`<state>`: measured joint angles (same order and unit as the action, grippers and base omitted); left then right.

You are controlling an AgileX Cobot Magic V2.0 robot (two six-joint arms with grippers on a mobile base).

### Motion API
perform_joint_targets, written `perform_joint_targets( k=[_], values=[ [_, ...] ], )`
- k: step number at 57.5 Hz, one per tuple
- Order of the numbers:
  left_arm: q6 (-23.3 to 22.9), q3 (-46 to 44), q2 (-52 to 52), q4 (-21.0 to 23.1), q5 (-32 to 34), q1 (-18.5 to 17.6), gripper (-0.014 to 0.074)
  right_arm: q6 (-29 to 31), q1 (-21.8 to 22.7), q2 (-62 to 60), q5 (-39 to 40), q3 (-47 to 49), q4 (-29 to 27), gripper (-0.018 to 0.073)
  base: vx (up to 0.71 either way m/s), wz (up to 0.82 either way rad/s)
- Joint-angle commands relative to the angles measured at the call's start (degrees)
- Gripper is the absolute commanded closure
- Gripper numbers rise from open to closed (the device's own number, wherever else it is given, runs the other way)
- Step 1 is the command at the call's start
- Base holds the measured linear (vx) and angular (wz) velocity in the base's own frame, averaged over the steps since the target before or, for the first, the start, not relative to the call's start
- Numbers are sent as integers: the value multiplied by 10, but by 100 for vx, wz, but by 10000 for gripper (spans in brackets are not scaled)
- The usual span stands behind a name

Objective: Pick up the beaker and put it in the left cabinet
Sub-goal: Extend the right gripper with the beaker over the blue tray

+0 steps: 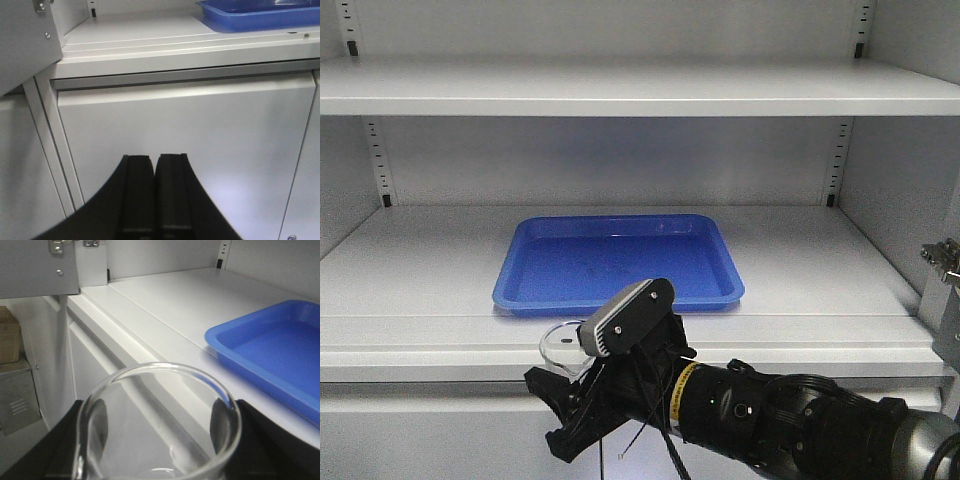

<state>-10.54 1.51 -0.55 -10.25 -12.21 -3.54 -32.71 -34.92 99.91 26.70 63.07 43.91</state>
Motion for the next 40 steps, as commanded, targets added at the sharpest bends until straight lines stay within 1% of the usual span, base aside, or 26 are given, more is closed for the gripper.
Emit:
perform_joint_targets(
  k=[1,40],
  values=[
    [-2,-5,-11,3,46,-1,593,0,2,-29,40,17,-13,540,11,-6],
    [-2,-5,-11,3,46,-1,593,0,2,-29,39,17,-13,540,7,-4]
  ],
)
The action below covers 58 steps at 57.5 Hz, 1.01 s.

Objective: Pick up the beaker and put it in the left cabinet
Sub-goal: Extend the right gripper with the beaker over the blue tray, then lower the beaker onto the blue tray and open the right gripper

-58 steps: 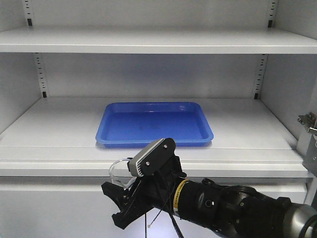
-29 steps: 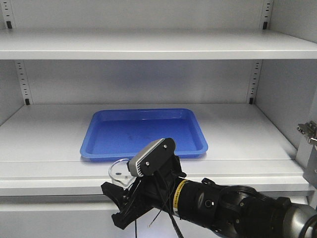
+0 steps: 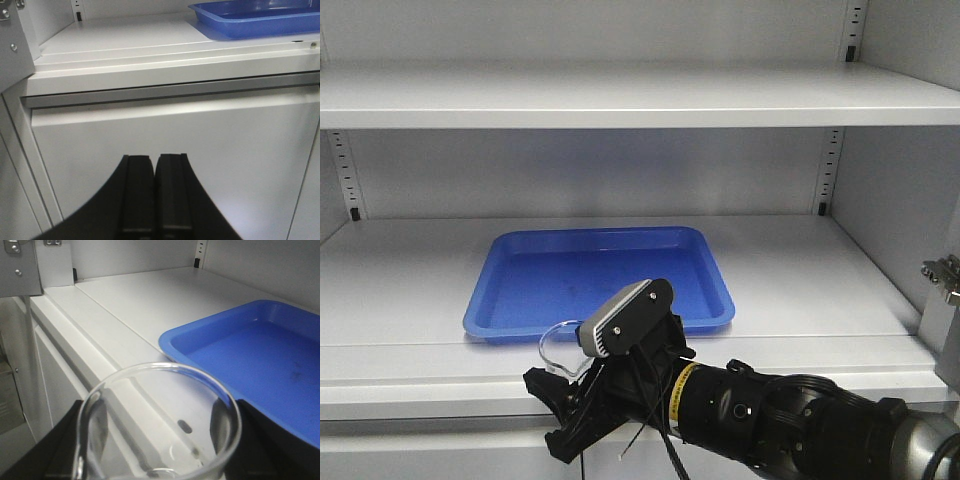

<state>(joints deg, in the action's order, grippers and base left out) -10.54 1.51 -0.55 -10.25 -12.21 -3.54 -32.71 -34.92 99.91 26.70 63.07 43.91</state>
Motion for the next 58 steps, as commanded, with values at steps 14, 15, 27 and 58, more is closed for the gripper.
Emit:
perform_joint_targets(
  k=[14,15,27,58],
  values=[
    [-2,-5,-11,3,46,-1,593,0,2,-29,39,17,-13,540,7,-2],
    [-2,-5,-11,3,46,-1,593,0,2,-29,39,17,-13,540,8,-1],
    [-2,-5,-11,3,46,-1,593,0,2,-29,39,17,-13,540,7,0],
    [-2,-5,-11,3,46,-1,593,0,2,-29,39,17,-13,540,5,-1]
  ],
)
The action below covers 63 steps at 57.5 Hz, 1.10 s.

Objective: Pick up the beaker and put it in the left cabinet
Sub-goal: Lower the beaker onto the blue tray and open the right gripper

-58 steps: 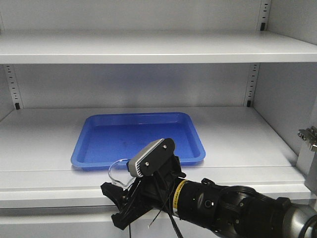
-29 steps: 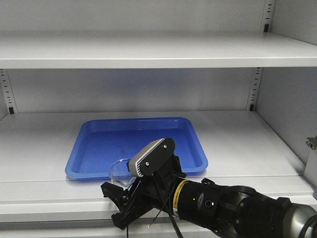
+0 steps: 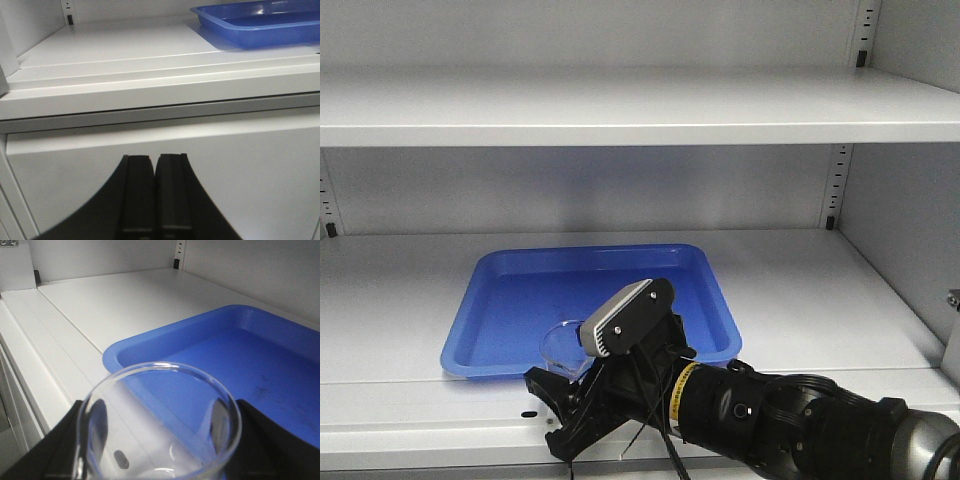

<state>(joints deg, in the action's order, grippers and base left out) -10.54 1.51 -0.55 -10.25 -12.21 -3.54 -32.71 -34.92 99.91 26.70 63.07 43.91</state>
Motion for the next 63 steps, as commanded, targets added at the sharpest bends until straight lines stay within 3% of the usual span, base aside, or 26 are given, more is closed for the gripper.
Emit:
perform_joint_targets(
  k=[1,44,57,63],
  values=[
    [-2,-5,-11,3,46,-1,593,0,2,-29,39,17,-13,540,0,-1],
    [-2,-5,-11,3,46,-1,593,2,2,-29,51,17,-15,540,0,0],
    [-2,-5,-11,3,46,-1,593,7,2,-32,32,32,-106,540,0,0],
    [-2,-5,-11,3,46,-1,593,31,2,-29,-17,65,-116,540,0,0]
  ],
)
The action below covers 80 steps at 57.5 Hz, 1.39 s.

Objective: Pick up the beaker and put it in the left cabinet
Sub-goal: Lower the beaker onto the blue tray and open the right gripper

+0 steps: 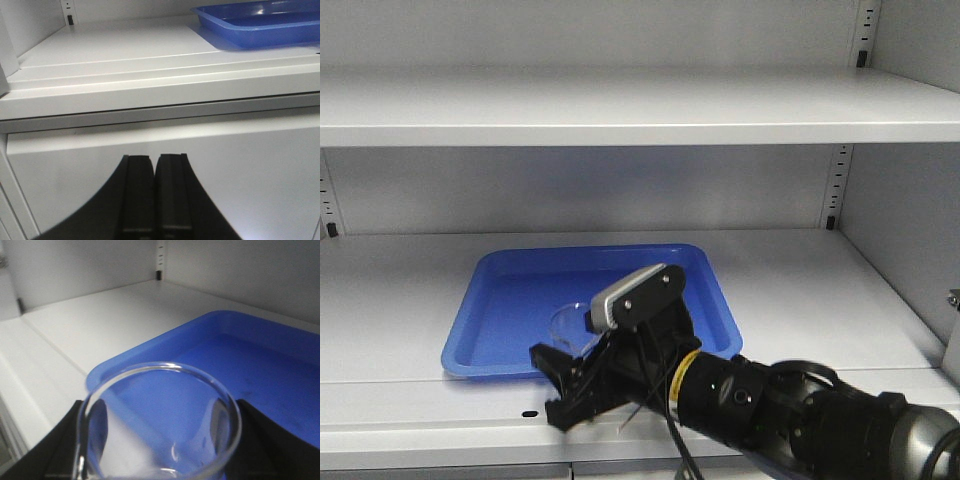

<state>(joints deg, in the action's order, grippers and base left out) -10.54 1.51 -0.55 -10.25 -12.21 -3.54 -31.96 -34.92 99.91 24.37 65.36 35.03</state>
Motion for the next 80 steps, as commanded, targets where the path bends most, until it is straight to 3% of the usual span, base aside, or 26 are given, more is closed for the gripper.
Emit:
perform_joint_targets(
  k=[1,9,33,59,69,80],
  values=[
    [-2,-5,-11,3,46,-1,593,33,2,-28,-3,48,-27,540,0,0],
    [-2,-5,-11,3,46,-1,593,93,7,-13,-76,109,-29,540,0,0],
    [-2,-5,-11,3,46,-1,593,87,51,123,-87,248,-38,539,0,0],
    [-2,-5,-11,3,46,-1,593,87,51,161,-102,260,-48,513,0,0],
    [-2,-5,-11,3,46,-1,593,87,51,161,-102,261,-60,431,0,0],
    [-2,-5,-11,3,46,-1,593,87,51,161,-100,261,-76,239,0,0]
  ],
)
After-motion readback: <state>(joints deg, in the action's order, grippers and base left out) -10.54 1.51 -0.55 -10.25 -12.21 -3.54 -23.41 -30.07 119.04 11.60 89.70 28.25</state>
